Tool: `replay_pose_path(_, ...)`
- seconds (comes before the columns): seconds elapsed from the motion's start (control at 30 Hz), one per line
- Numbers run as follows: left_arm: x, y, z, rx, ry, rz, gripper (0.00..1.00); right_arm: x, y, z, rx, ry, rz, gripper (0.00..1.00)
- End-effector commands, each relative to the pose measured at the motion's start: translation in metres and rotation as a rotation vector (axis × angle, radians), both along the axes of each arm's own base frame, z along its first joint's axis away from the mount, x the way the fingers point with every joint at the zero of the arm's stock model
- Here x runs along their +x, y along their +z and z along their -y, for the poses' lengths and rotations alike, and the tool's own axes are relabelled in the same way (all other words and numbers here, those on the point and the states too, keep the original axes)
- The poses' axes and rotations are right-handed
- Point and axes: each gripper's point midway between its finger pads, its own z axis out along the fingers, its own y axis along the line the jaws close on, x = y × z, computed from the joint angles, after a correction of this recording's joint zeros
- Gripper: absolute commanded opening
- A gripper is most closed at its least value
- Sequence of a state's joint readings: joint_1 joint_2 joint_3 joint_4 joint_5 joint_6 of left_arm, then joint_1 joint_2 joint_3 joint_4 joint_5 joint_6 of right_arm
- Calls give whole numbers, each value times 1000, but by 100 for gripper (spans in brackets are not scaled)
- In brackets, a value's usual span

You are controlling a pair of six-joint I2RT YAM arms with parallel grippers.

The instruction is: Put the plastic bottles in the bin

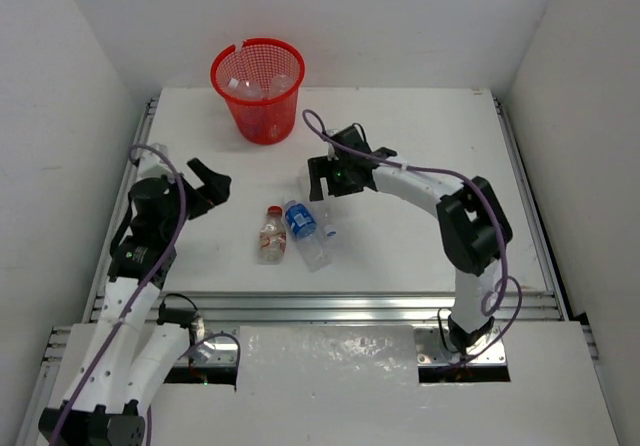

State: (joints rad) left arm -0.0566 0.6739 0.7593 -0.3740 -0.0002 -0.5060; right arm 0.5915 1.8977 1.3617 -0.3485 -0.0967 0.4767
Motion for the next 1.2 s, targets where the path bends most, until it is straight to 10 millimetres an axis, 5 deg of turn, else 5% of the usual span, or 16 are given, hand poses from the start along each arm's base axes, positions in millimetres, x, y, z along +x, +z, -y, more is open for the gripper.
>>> replay_pose_path(0.0, -7, -18, 13, 20, -96, -41, 100, 8, -25, -3, -68, 19, -35, 81)
replay_pose_path(0.17, -11, -17, 18, 23, -136, -30, 100, 20, -53, 16, -150, -24, -84, 77)
replay_pose_path(0.33, -12, -20, 28, 2, -190, -32, 100, 29, -51, 60, -160, -134, -82, 49)
replay_pose_path(0.37, -11, -20, 35, -13, -229, -26, 100, 31, -43, 69, -156, -143, -64, 31)
replay_pose_path(0.47, -9, -13, 57, -88, -334, -10, 100, 23, -21, 73, -126, -140, -21, 18)
replay_pose_path(0.5, -15, -7, 74, -134, -433, 3, 100, 7, -24, 76, -115, -127, -32, 17)
replay_pose_path(0.53, -12, 5, 88, -179, -487, 43, 100, 4, 17, 61, -8, -92, 58, 17)
replay_pose_path(0.57, -17, 15, 103, -207, -562, 68, 100, -7, 34, 52, 63, -49, 89, 14)
replay_pose_path(0.6, -24, 24, 124, -225, -640, 86, 100, -33, 29, 48, 125, 7, 69, 12)
replay_pose_path(0.63, -22, 34, 139, -238, -685, 113, 100, -50, 88, 23, 333, 144, 191, 12)
replay_pose_path(0.67, -24, 51, 153, -239, -731, 155, 100, -73, 86, 22, 393, 203, 182, 12)
replay_pose_path(0.73, -33, 69, 191, -254, -865, 190, 100, -104, 145, 12, 565, 350, 311, 11)
replay_pose_path(0.97, -50, 93, 254, -283, -1066, 280, 100, -170, 202, 11, 705, 559, 381, 9)
replay_pose_path(1.13, -57, 118, 280, -322, -1152, 346, 99, -184, 208, 15, 679, 620, 395, 10)
replay_pose_path(1.17, -54, 108, 288, -317, -1161, 303, 89, -187, 209, 16, 671, 632, 394, 10)
